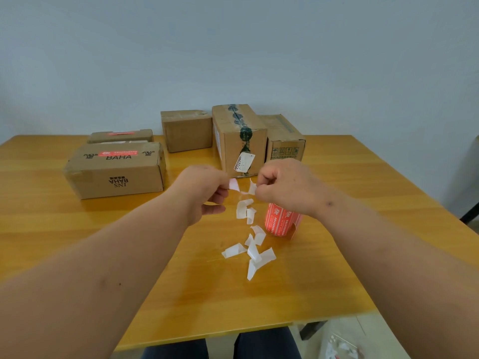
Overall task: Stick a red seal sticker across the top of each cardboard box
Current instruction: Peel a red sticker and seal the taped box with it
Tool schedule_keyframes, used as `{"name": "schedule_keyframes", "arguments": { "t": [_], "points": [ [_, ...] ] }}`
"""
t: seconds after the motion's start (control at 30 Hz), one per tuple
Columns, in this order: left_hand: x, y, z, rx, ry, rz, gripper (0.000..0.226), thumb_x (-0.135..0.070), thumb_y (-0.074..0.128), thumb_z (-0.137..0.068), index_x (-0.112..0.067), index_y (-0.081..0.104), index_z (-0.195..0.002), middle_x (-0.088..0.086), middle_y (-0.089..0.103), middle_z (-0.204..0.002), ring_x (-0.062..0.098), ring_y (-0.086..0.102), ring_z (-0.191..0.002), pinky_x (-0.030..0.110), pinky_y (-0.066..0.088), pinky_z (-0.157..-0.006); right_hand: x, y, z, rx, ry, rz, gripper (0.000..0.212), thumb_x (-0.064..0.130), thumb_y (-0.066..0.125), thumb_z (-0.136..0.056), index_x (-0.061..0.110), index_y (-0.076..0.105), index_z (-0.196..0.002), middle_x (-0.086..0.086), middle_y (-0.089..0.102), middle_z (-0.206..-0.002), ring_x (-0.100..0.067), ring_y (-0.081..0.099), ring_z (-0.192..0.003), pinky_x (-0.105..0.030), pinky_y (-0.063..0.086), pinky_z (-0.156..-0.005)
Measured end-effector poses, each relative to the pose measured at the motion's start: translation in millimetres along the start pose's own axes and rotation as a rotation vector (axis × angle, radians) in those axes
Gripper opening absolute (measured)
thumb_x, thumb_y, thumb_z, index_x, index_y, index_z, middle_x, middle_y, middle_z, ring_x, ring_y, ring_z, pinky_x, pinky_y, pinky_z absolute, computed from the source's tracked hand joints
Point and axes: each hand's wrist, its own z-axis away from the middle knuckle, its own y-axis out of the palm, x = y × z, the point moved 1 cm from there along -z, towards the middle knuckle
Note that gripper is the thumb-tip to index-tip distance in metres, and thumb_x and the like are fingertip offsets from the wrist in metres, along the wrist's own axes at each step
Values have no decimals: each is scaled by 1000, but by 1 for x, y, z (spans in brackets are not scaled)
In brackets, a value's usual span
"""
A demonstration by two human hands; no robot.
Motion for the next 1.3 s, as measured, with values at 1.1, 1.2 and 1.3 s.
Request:
{"name": "schedule_keyframes", "arguments": {
  "t": [1.1, 1.2, 1.3],
  "points": [
    [-15, -29, -71, -116, 208, 154, 18, -37, 52, -99, -24, 62, -107, -2, 67, -106, 14, 62, -100, 35, 56, -87, -33, 1, -90, -125, 159, 178, 51, 49, 59, -87, 30, 46, -132, 0, 43, -135, -23, 42, -124, -47, 42, -101],
    [-21, -27, -90, -82, 180, 197, 32, -44, 46, -99, -28, 55, -126, -8, 63, -118, 11, 58, -110, 38, 53, -94, -37, 8, -120, -176, 213, 115, 71, 49, 63, -84, 29, 32, -144, -5, 34, -146, -27, 34, -134, -48, 40, -105],
    [-24, -22, -111, -11, 118, 258, 51, -51, 42, -99, -26, 42, -143, -9, 55, -135, 10, 53, -120, 38, 48, -101, -38, 13, -142, -240, 295, 180, 90, 65, 63, -74, 28, 23, -146, -4, 33, -150, -28, 32, -137, -51, 36, -105]
  ]
}}
